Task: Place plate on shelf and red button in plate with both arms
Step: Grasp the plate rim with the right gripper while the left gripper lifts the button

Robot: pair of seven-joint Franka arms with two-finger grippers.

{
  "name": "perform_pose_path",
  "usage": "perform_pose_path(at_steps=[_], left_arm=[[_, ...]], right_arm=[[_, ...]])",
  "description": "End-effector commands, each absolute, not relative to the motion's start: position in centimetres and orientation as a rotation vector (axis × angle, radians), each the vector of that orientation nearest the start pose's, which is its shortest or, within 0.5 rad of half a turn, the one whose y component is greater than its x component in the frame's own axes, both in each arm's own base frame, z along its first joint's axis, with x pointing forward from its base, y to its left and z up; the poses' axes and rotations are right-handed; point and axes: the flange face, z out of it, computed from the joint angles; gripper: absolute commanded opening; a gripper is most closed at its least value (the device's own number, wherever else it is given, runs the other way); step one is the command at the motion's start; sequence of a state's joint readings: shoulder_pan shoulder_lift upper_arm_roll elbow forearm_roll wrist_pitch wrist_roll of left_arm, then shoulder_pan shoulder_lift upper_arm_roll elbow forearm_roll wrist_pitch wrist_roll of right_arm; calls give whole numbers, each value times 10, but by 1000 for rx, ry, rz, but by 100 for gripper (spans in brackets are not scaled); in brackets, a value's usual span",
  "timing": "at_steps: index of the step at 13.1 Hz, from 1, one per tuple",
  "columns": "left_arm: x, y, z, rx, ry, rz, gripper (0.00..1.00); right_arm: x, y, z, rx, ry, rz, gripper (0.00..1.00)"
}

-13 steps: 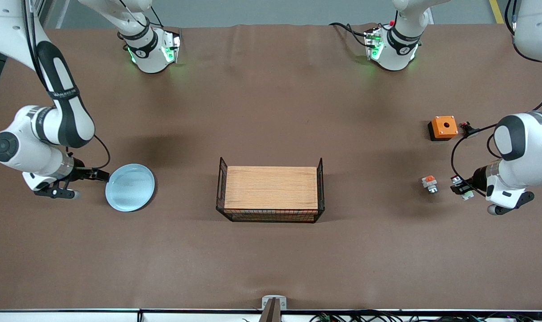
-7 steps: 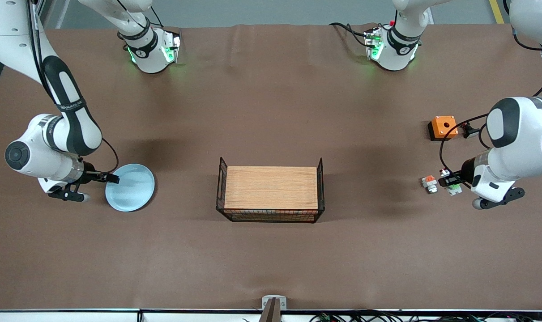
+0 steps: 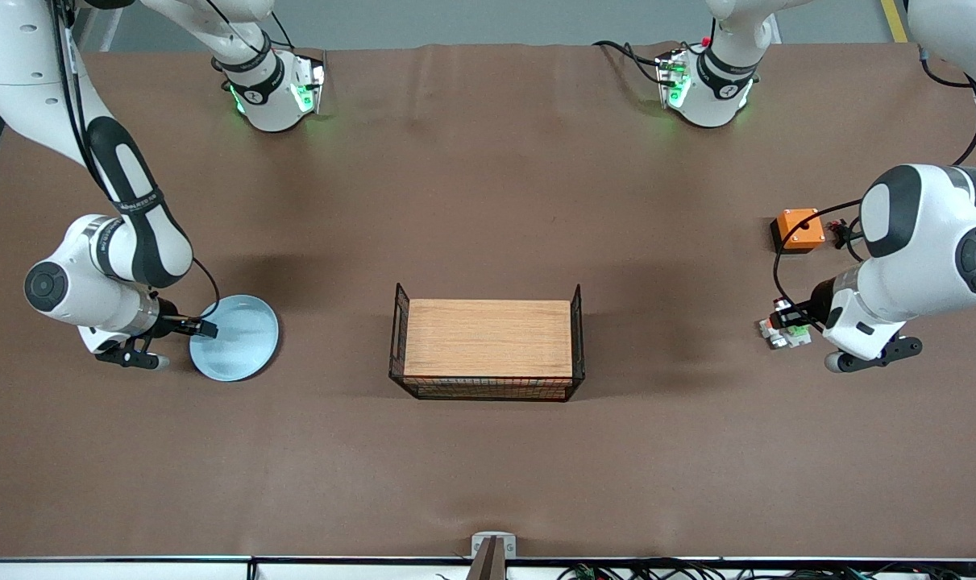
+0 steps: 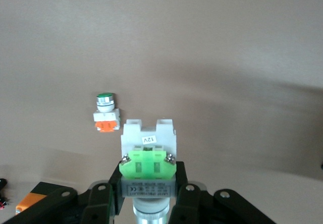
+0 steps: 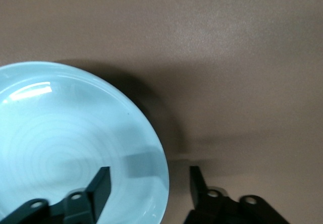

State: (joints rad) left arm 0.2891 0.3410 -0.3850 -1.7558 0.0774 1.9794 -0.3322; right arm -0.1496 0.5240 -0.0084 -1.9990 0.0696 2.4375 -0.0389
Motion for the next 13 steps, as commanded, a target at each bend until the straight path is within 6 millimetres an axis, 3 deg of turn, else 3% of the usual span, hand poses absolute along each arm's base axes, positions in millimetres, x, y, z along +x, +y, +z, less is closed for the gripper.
perform_pose_path(at_steps=[1, 11, 13], left_arm=[[626, -52, 403, -3140, -332, 129, 0], [620, -56, 425, -3127, -317, 155, 0], [620, -55, 427, -3127, -310, 152, 0]], right_arm=[[597, -93, 184, -3055, 294, 124, 49], [598, -92, 184, -3058, 241, 120, 5], [598, -92, 185, -3060, 224, 113, 3]])
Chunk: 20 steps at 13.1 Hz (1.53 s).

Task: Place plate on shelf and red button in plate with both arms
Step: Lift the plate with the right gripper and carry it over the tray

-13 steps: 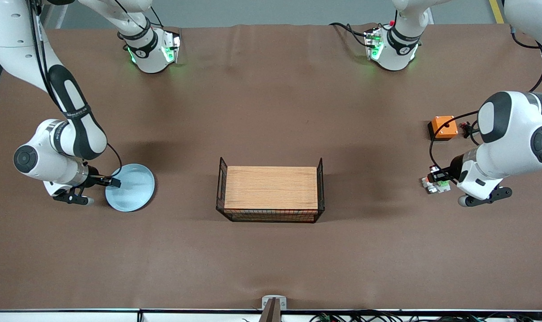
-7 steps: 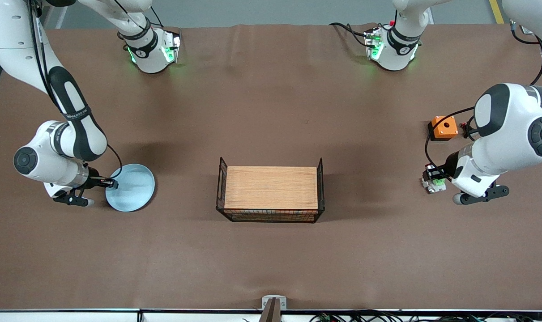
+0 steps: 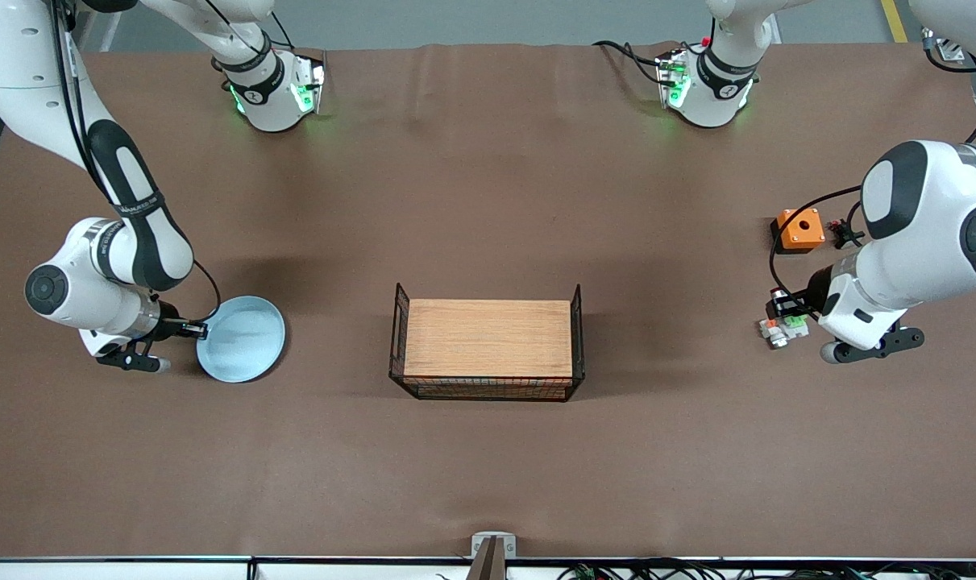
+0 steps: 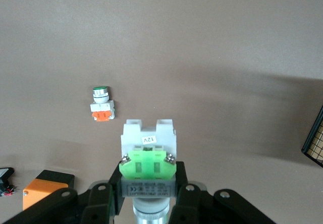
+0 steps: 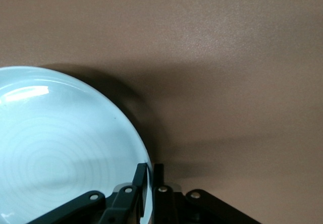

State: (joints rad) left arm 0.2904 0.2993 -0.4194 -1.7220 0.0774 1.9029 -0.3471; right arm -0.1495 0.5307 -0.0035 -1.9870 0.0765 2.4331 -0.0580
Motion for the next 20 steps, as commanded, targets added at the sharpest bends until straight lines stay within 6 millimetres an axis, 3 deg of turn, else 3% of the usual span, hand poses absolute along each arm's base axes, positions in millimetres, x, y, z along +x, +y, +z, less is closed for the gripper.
perform_pose_path(at_steps=[1, 3, 7, 9, 12, 14, 16, 20], left_arm=[[622, -55, 432, -3130, -317, 136, 0], [621, -60, 439, -3131, -313, 170, 0], [626, -56, 441, -3137, -333, 167, 0], [626, -55, 441, -3136, -334, 166, 0], [626, -53, 443, -3136, -327, 162, 0], [627, -53, 444, -3137, -327, 159, 0], [629, -52, 450, -3141, -336, 137, 0], [632, -53, 456, -3149, -312, 118, 0]], right_arm=[[599, -91, 187, -3059, 222, 108, 3], [601, -90, 196, -3060, 217, 91, 3], [604, -83, 255, -3061, 187, 49, 3], [601, -64, 290, -3056, 152, 83, 2], [586, -58, 345, -3045, 138, 136, 1], [569, -44, 396, -3039, 137, 171, 1], [545, -8, 445, -3046, 249, 232, 1], [479, 107, 527, -3060, 578, 314, 1]])
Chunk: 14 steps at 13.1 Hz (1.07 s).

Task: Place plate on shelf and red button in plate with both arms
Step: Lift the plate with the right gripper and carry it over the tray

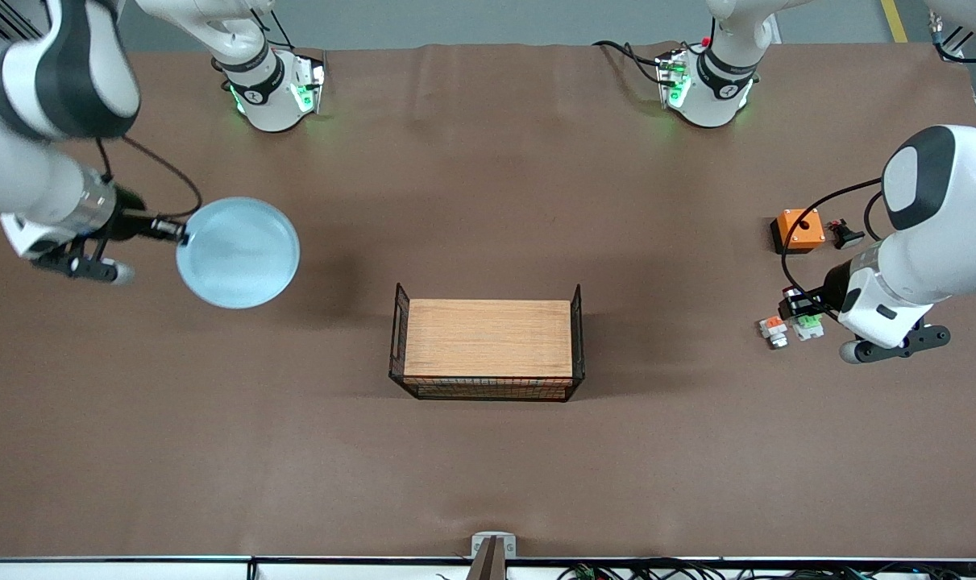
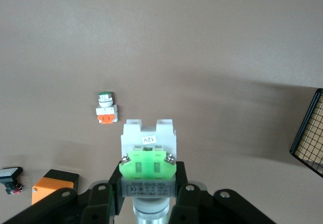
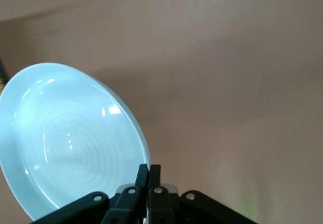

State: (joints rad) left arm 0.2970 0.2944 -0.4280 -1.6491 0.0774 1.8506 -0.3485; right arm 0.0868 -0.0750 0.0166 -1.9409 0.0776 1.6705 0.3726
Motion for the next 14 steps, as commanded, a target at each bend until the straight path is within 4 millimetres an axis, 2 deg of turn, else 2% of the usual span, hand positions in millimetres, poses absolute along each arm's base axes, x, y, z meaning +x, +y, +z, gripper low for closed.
perform_pose_path(at_steps=[1, 3, 4, 5, 6, 7, 10, 12, 14], left_arm=[[633, -53, 460, -3152, -314, 104, 0], [634, -54, 454, -3152, -303, 122, 0], [635, -52, 457, -3164, -262, 111, 0], [638, -54, 466, -3194, -237, 90, 0], [641, -55, 472, -3203, -257, 73, 0], [643, -54, 468, -3216, -267, 87, 0], [641, -58, 461, -3217, -268, 111, 0], [641, -58, 460, -3218, -266, 113, 0], [641, -58, 460, -3218, -266, 113, 0]], right_arm=[[462, 140, 539, -3064, 667, 318, 1], [426, 224, 564, -3050, 888, 288, 0], [404, 267, 574, -3018, 1015, 263, 0], [386, 300, 582, -2978, 1115, 231, 0], [368, 334, 586, -2942, 1201, 207, 0], [362, 362, 579, -2918, 1280, 199, 0], [366, 419, 558, -2664, 1604, 217, 0], [383, 442, 544, -2413, 1850, 222, 1], [403, 464, 524, -2257, 2043, 232, 5]])
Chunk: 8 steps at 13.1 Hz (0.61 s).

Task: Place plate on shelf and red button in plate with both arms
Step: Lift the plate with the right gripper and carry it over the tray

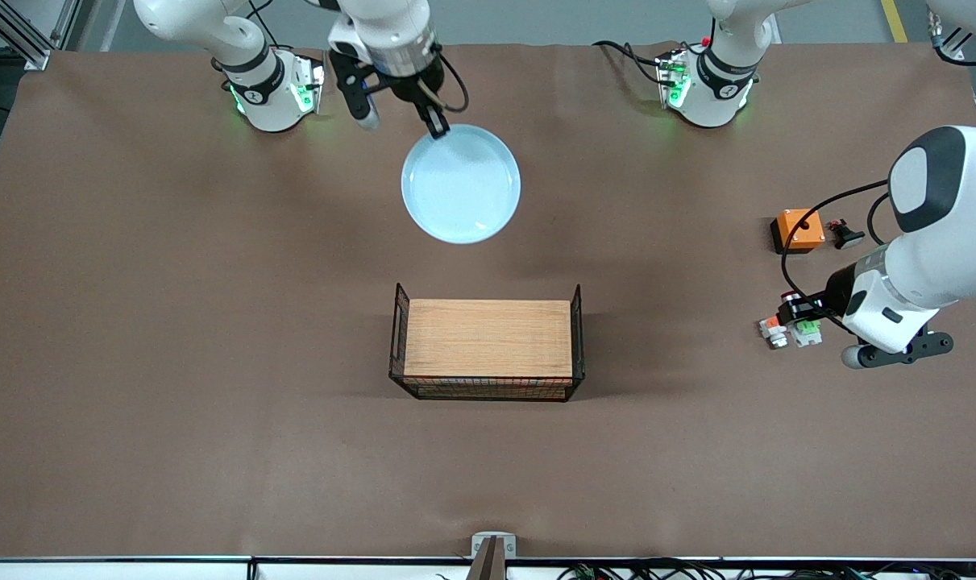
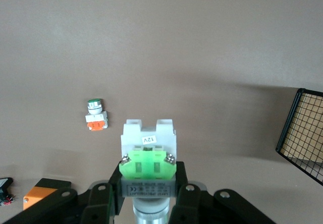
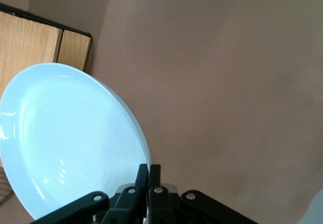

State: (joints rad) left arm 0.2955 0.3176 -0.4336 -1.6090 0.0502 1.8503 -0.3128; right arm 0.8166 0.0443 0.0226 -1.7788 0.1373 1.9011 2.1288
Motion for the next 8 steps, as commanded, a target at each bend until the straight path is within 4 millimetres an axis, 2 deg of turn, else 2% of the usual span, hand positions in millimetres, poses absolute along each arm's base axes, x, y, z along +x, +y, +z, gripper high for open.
perform_pose_path(at_steps=[1, 3, 6, 8], left_arm=[[641, -59, 460, -3218, -268, 114, 0], [642, -56, 461, -3218, -271, 111, 0], [642, -59, 463, -3217, -268, 106, 0], [641, -60, 465, -3217, -270, 101, 0]], right_arm=[[412, 474, 518, -2219, 2088, 236, 5], [430, 488, 510, -2098, 2212, 239, 3], [429, 512, 492, -2133, 2202, 213, 0], [442, 516, 483, -2133, 2204, 185, 0]])
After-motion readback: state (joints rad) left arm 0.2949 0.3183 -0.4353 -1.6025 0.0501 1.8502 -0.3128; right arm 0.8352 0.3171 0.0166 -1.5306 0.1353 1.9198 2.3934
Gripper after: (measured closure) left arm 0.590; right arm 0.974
